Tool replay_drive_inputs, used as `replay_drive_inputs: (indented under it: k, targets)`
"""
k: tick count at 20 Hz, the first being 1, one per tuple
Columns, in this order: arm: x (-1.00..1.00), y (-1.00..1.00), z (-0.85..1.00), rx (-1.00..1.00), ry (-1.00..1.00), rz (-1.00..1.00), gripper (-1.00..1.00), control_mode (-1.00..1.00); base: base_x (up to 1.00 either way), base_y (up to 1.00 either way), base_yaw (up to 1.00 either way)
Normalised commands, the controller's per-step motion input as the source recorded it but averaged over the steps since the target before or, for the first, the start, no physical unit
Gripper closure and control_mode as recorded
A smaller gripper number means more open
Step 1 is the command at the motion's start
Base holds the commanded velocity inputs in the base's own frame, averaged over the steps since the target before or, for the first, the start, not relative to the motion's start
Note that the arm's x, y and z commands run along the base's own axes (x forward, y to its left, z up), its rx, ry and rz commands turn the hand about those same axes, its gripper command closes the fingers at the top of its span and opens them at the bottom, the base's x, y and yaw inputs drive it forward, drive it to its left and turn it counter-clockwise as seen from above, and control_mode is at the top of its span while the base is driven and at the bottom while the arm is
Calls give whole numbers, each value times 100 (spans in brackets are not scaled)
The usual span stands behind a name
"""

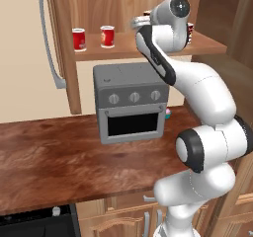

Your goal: Stack two cans on top of the other two cans in the cabinet.

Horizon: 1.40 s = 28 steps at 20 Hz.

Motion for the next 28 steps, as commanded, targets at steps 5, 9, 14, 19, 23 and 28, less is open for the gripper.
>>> replay_drive_inputs:
  k: [5,9,14,19,23,28]
  targets:
    - [-10,-6,18,0,-7,-14,100,-100,0,0,0]
    - [-2,-16,16,0,-6,-17,100,-100,0,0,0]
    - [-1,-28,15,0,-5,-16,100,-100,0,0,0]
    - [-1,-33,12,0,-4,-13,100,-100,0,0,0]
    - [-4,-32,18,0,-1,-12,100,-100,0,0,0]
    - [-4,-32,17,0,0,-8,100,-100,0,0,0]
